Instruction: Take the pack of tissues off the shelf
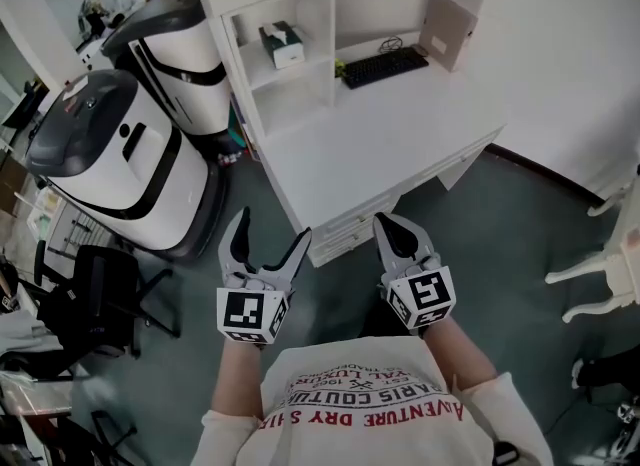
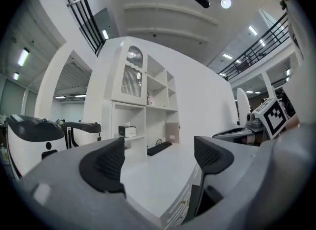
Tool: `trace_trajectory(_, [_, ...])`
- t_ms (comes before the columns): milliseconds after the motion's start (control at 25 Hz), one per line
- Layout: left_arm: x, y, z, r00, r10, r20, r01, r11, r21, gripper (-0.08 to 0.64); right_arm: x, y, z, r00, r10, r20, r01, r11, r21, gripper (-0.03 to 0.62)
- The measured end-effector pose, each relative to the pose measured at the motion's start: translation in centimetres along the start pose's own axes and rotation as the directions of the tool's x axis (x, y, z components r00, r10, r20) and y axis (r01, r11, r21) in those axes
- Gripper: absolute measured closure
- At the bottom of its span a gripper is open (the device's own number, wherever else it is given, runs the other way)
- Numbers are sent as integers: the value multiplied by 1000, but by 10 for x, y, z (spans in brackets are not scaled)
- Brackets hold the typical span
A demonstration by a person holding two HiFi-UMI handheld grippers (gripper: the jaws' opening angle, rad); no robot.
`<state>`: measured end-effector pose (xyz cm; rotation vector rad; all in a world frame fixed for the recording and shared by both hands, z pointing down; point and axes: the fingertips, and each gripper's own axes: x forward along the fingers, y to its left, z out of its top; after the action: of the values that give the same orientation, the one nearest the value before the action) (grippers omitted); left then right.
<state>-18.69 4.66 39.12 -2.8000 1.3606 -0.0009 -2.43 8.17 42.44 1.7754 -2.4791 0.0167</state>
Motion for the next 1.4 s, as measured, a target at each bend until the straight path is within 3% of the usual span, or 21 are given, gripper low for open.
trace_trajectory(240, [69, -12, 0, 995, 97, -6, -97, 995, -9, 118, 40, -75, 1, 995, 98, 4, -98, 995, 6, 592])
trace_trajectory(560, [161, -37, 8, 972, 234, 16, -233, 971, -53, 118, 83, -173, 12, 967, 254, -12, -255, 964, -72, 592])
trace_trajectory(760, [197, -48, 2, 949, 314, -5, -314, 948, -54, 120, 104, -217, 14, 945, 325, -17, -326, 942, -75, 592])
trace_trajectory(1000, [235, -40, 1, 933, 357, -35, -358, 933, -39, 120, 136, -240, 18, 929, 370, -8, -370, 928, -52, 592])
trace_trajectory(1400, [302, 30, -11, 906, 419, -65, -422, 906, -41, 120, 219, -247, 30, 904, 427, 7, -427, 904, -38, 592])
